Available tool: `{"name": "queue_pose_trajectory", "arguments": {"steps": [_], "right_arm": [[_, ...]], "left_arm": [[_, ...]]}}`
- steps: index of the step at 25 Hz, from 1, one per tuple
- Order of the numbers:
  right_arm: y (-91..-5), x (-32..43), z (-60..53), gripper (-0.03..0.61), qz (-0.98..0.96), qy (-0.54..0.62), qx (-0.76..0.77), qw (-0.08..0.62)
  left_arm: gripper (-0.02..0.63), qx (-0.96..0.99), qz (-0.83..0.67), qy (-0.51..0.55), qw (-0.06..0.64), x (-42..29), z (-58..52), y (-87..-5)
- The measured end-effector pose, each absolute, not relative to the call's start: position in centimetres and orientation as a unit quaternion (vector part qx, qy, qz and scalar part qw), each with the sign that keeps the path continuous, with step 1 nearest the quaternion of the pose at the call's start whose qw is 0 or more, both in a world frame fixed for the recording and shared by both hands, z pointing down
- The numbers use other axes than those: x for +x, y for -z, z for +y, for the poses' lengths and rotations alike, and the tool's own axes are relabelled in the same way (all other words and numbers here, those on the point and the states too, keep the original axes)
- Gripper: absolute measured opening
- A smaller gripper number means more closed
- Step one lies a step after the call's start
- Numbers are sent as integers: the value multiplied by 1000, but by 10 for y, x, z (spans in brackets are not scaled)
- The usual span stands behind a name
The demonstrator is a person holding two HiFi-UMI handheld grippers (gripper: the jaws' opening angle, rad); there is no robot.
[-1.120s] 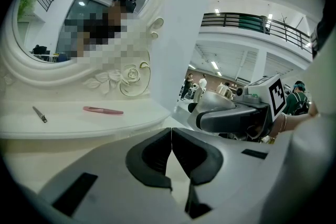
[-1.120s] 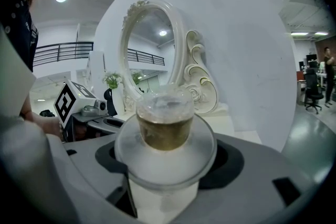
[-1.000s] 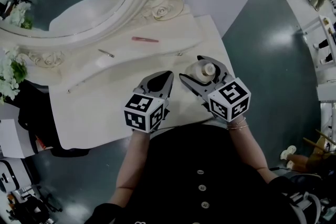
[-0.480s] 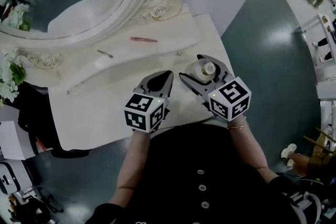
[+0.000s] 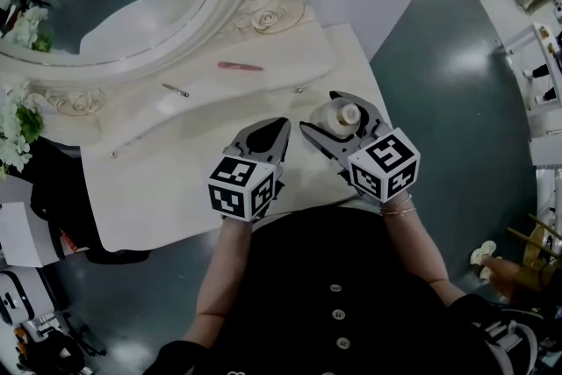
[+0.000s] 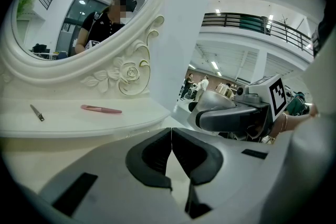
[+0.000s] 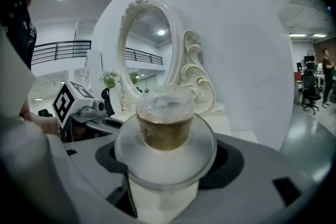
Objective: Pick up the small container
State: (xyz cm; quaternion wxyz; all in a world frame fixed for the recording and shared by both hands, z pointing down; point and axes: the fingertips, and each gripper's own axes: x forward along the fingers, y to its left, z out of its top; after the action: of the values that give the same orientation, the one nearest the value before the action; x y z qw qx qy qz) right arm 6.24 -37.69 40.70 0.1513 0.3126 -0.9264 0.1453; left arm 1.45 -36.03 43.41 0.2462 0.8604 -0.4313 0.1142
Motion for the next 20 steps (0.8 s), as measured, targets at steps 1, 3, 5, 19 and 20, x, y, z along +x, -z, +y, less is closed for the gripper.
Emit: {"name": "queue_pose_trajectory", "arguments": {"steps": [1,3,5,19,20], "right_arm": [[-407,63,-377,341,-926,-145,313,151],[-407,63,-377,341,-927,-144,312,151],[-406,63,-377,341,-927,-143,311,152],[-408,59,-376,341,-932,-143,297,152],[-409,59,-376,341,-932,-143,296,153]], "left_arm": [[14,860,-431,-115,246,15,-360,-434],[14,860,-431,-115,246,15,-360,-434],[14,860,-431,-116,247,16,-360,-435],[14,858,-432,-124,251,16,-359,-436],[14,857,-432,-124,251,16,-359,-436]]}}
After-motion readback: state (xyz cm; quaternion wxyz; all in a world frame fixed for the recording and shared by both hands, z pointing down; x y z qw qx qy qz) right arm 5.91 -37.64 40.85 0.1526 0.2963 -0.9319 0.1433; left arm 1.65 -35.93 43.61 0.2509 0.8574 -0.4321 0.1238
